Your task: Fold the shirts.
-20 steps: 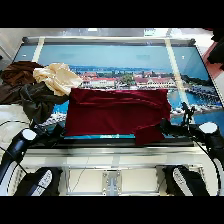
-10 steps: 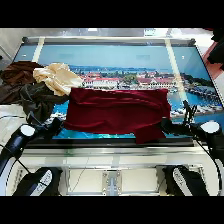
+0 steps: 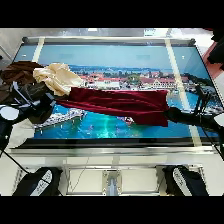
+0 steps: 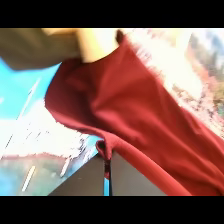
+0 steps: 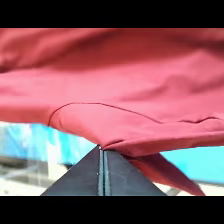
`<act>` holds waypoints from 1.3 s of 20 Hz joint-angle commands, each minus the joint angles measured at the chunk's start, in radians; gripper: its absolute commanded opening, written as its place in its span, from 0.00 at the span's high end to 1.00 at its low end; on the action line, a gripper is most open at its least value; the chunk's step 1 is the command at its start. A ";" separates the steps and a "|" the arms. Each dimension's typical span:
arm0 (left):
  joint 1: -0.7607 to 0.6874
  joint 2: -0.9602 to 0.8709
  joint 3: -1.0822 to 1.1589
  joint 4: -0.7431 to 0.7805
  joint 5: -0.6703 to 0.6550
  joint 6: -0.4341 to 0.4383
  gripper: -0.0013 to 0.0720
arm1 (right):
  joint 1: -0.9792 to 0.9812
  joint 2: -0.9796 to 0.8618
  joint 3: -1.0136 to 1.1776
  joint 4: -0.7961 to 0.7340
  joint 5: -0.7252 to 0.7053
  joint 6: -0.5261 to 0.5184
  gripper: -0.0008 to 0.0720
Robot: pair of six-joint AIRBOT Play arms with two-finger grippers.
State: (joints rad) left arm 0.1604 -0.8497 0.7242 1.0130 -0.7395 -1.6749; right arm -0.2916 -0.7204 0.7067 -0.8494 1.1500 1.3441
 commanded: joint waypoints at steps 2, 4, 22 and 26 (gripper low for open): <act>-0.076 -0.051 0.100 0.009 0.108 0.092 0.97 | 0.001 -0.059 0.077 0.016 -0.111 0.001 0.96; -0.131 -0.151 0.191 0.037 0.115 0.116 0.97 | 0.000 -0.145 0.120 0.020 -0.144 -0.010 0.96; -0.250 -0.724 0.506 0.304 0.074 0.018 0.97 | 0.098 -0.842 0.313 -0.015 -0.464 -0.063 0.96; -0.268 -0.723 0.507 0.237 0.149 0.019 0.95 | 0.098 -0.846 0.314 -0.016 -0.477 -0.063 0.96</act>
State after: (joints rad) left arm -0.0967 -1.5677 1.2293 1.2964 -0.6437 -1.6577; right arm -0.1974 -1.5475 1.0191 -0.8627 0.6903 1.2819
